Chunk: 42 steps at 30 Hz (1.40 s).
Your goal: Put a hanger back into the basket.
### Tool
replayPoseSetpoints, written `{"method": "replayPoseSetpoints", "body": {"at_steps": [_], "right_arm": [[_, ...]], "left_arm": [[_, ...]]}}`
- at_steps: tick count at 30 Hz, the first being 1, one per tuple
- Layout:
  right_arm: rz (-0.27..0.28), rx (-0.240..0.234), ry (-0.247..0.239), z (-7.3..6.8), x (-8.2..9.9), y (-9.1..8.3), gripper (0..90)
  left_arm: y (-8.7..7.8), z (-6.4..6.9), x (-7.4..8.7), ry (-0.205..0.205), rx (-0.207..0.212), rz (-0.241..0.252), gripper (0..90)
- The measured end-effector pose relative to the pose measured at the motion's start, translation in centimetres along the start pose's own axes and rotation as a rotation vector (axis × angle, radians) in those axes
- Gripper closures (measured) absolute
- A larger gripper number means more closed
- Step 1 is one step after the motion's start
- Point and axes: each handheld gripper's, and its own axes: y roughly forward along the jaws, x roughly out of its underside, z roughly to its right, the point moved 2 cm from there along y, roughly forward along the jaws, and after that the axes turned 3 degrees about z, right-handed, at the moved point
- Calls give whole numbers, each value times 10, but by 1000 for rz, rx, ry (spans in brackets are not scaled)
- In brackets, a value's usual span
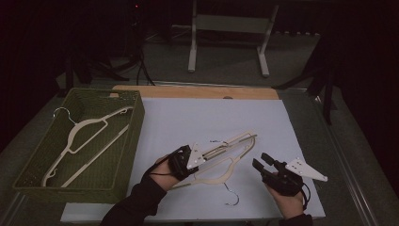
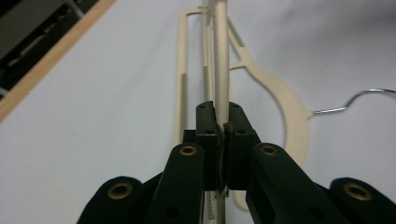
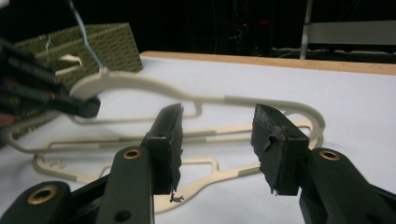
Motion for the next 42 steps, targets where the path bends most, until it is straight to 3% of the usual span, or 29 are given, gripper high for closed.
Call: {"method": "replayPoseSetpoints", "body": {"at_steps": [3,4,7,11,15,19,22,28,32,34,39,42], "right_arm": [[-10,-14,5,-3,1,2,521],[-12,-19,10,-3,2,2,516],[-15,-19,8,-3,3,3,505],[-25,-30,14,-3,6,5,438],[-24,-36,13,-3,6,6,334],[-7,-24,6,-3,7,4,238],[6,-13,11,-2,7,4,182],[8,8,-8,-4,8,5,152],[-10,11,-22,-5,9,7,152],[-13,13,-25,-5,10,8,153],[-24,6,-20,-5,11,8,153],[-31,6,-23,-5,12,9,153]], "left_arm": [[-4,-2,0,-23,4,18,877],[-6,-4,0,-45,26,32,877],[-8,-5,-1,-54,31,38,877],[-26,-10,-6,-128,80,94,877],[-44,-17,-8,-170,103,135,876],[-72,-26,-11,-193,114,195,875],[-97,-33,-13,-198,90,223,875],[-145,-52,-10,-237,42,278,875],[-173,-66,0,-303,29,310,875],[-187,-73,6,-311,-10,313,875],[-220,-92,24,-382,-58,339,875],[-237,-99,31,-366,-114,331,875]]}}
